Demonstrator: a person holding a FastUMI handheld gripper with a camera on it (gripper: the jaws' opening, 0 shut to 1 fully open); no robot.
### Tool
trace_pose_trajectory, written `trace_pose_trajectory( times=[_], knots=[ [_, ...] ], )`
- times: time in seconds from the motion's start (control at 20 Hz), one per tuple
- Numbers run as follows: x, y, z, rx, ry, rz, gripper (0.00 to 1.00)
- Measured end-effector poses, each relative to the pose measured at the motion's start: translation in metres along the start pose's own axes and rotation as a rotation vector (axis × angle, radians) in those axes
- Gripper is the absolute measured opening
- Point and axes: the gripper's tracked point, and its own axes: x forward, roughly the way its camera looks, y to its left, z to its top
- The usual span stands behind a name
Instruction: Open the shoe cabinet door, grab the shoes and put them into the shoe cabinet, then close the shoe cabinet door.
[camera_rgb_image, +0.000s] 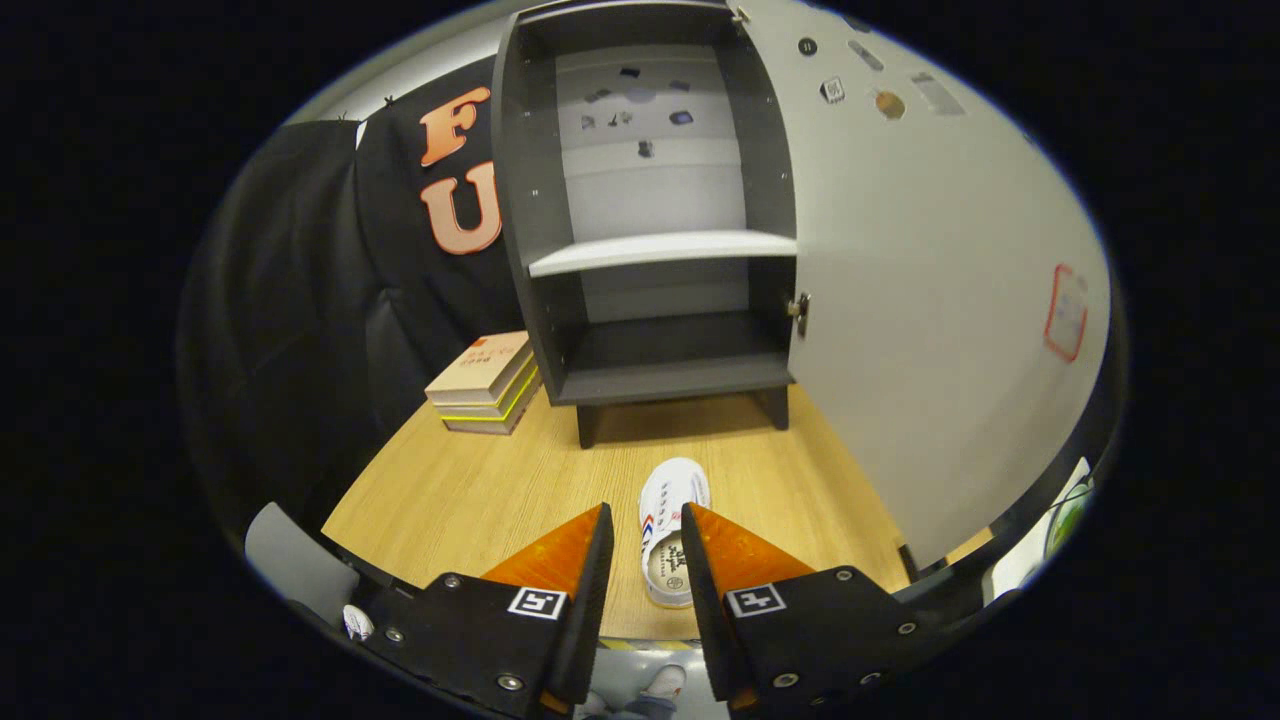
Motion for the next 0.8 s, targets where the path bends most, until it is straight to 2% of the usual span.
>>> trace_pose_trajectory(
  times=[0.2,0.35,0.6,0.8],
  knots=[
    [0.064,0.003,-0.057,0.007,0.134,0.010,0.44],
    [0.093,-0.001,-0.083,0.011,0.203,0.010,0.44],
    [0.130,-0.004,-0.112,0.039,0.292,0.021,0.44],
    [0.147,-0.004,-0.113,0.052,0.314,0.038,0.44]
  ],
)
